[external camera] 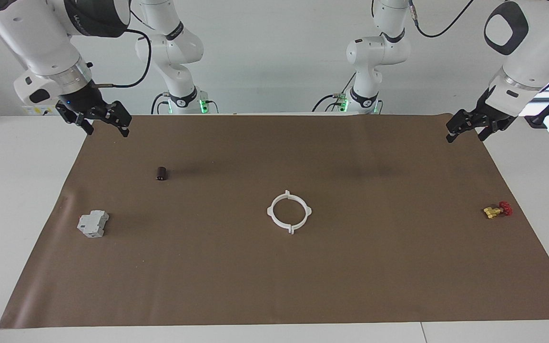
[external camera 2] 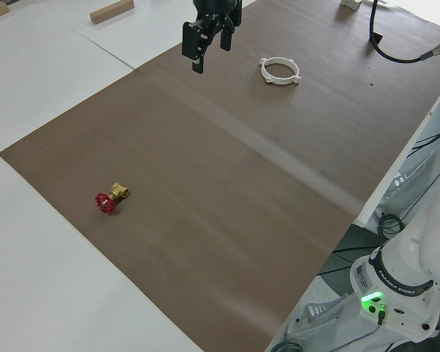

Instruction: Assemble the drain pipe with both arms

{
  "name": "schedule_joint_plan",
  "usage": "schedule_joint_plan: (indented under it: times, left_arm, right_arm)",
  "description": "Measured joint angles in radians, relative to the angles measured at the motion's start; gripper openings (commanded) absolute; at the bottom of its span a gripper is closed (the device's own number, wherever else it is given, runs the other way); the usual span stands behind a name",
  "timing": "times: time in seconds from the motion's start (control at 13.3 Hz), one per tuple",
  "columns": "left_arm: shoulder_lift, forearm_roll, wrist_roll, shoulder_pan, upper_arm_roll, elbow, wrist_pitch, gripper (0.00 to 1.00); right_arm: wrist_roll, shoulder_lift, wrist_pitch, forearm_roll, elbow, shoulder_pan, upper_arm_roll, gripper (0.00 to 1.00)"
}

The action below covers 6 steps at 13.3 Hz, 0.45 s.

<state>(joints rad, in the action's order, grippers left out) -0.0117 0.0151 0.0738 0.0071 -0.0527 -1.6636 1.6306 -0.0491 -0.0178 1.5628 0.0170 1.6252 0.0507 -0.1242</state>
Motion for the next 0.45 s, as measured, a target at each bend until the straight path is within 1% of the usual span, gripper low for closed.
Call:
schedule_joint_plan:
  times: [0.45]
  left_arm:
    - [0.0, -0.011, 0.0, 0.0, 0.002, 0.0, 0.0, 1.0]
  right_arm:
    - [0.0, 0.0, 0.0, 0.0, 0.0, 0.0, 0.002, 1.0]
